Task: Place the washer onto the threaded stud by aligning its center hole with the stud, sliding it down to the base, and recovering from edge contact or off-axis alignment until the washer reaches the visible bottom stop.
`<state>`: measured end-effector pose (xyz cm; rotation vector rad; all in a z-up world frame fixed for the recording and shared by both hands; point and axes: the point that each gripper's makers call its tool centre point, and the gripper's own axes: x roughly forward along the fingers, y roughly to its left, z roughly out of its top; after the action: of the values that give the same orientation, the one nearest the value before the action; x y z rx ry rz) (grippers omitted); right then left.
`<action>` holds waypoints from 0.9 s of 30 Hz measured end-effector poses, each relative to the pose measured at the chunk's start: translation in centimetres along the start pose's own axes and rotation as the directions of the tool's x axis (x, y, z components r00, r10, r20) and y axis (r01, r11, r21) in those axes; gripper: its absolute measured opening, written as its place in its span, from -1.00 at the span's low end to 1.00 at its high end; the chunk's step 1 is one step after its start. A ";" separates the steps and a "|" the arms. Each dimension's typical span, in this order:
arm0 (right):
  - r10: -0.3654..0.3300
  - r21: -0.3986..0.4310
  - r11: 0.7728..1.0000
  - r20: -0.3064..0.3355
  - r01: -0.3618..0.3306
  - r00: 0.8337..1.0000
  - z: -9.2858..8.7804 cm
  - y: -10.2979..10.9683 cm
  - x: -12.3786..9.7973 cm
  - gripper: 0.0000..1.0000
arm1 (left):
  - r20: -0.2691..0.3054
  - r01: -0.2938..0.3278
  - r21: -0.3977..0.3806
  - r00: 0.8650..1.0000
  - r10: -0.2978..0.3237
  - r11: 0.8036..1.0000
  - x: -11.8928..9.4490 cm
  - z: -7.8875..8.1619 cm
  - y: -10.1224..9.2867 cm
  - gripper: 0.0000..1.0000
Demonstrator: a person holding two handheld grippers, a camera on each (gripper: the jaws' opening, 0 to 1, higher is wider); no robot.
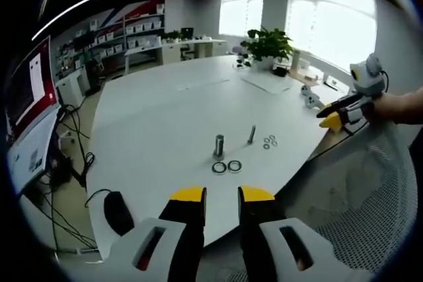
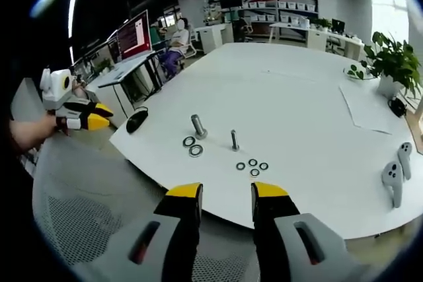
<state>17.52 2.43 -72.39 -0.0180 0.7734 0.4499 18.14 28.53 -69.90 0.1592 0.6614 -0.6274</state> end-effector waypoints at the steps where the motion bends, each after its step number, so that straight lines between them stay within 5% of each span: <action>1: -0.001 0.002 1.000 0.002 0.001 1.000 0.0 -0.1 0.0 -0.36 | 0.002 0.001 0.003 1.000 -0.001 1.000 0.0 0.1 0.0 -0.67; 8: 0.006 -0.001 1.000 0.003 -0.006 1.000 0.0 0.1 0.0 -0.35 | 0.021 0.029 -0.020 0.999 -0.029 0.999 -0.2 0.5 -0.4 -0.65; 18: 0.021 -0.003 1.000 0.010 -0.021 1.000 0.1 0.4 0.0 -0.33 | -0.101 0.086 0.021 0.991 -0.084 0.996 0.8 -0.2 -1.5 -0.60; 22: 0.027 0.002 1.000 0.020 -0.027 0.999 0.3 0.4 -0.1 -0.33 | -0.106 0.103 0.035 0.989 -0.099 0.994 2.2 1.0 -1.8 -0.59; 27: 0.034 0.004 0.999 0.027 -0.034 0.999 0.4 0.5 -0.1 -0.33 | -0.140 0.117 0.004 0.983 -0.115 0.993 4.9 0.8 -2.1 -0.57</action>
<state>17.52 2.97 -71.99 0.0059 0.7495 0.4800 20.31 24.22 -72.18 0.1781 0.8062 -0.7373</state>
